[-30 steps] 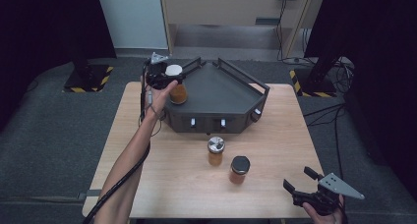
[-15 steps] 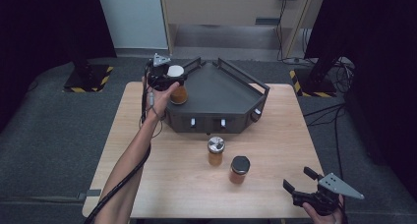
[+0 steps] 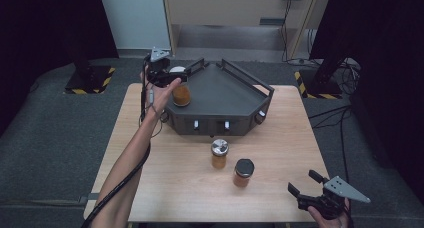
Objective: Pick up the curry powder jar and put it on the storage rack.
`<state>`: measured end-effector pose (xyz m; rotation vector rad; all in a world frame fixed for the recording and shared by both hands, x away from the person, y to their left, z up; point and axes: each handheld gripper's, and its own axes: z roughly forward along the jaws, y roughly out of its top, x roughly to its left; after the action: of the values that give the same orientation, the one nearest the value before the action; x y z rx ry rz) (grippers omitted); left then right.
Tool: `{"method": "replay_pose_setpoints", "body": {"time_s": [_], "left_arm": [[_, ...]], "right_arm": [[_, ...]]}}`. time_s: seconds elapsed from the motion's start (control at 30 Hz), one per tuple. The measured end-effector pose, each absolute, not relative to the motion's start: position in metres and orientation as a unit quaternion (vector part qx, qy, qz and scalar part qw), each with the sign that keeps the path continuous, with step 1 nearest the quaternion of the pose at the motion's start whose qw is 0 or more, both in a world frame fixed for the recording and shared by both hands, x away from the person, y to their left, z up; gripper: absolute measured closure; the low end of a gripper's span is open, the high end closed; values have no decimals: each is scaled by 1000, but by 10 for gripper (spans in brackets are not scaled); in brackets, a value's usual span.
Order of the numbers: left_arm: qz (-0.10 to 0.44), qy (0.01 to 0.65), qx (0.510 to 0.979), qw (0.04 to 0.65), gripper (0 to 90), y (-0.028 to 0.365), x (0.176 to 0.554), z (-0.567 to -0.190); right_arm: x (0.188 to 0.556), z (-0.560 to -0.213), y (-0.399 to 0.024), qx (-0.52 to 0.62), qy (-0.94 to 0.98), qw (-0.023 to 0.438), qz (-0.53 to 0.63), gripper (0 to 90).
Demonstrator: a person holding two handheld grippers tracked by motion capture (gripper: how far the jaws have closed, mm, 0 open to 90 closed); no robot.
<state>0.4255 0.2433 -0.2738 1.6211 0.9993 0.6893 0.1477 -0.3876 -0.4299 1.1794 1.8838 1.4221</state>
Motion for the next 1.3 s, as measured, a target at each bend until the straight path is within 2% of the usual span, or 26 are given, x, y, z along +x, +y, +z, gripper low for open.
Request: {"method": "replay_pose_setpoints", "body": {"time_s": [0.2, 0.73, 1.3], "left_arm": [[290, 399, 680, 542, 58, 248, 413, -257], [272, 342, 696, 570, 29, 267, 366, -231], [233, 285, 713, 597, 29, 295, 314, -239]], "right_arm": [[148, -430, -387, 432, 692, 250, 521, 61], [147, -429, -386, 432, 694, 250, 520, 60], [147, -429, -386, 432, 693, 253, 519, 58]]}}
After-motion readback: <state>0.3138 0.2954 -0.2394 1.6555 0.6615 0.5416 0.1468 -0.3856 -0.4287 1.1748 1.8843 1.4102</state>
